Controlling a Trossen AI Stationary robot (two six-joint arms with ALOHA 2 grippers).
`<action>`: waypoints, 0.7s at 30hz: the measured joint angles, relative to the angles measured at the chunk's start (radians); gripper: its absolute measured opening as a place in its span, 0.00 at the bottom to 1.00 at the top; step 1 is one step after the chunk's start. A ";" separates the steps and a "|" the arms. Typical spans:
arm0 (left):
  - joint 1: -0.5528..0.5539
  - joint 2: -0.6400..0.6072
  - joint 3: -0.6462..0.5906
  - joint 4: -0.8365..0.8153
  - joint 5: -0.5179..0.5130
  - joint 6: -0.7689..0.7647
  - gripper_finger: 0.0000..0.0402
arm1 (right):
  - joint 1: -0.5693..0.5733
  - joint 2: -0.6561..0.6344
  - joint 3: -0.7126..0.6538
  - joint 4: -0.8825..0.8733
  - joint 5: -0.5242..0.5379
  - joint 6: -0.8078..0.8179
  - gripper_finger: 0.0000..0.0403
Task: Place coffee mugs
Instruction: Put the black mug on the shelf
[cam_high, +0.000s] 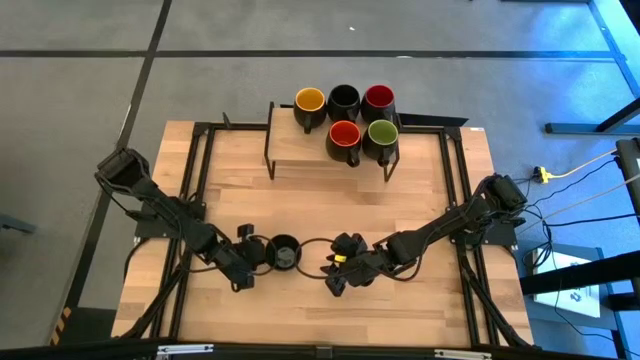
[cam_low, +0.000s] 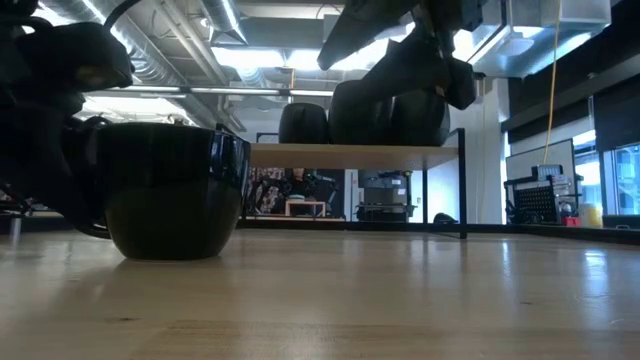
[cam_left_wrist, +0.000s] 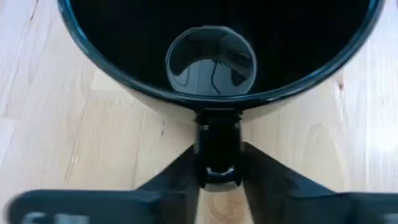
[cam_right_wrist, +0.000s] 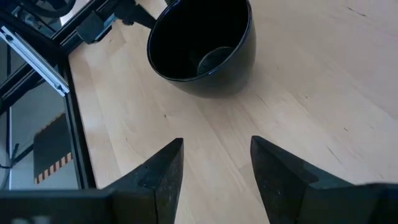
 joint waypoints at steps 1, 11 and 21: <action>0.000 0.000 0.000 0.000 0.002 -0.005 0.22 | 0.000 0.000 0.000 0.000 0.000 -0.007 0.43; 0.000 -0.009 0.117 -0.065 0.052 -0.082 0.17 | 0.000 -0.064 0.000 -0.012 0.005 -0.132 0.43; 0.041 -0.007 0.475 -0.397 -0.110 -0.192 0.17 | 0.000 -0.310 0.000 -0.209 0.131 -0.380 0.43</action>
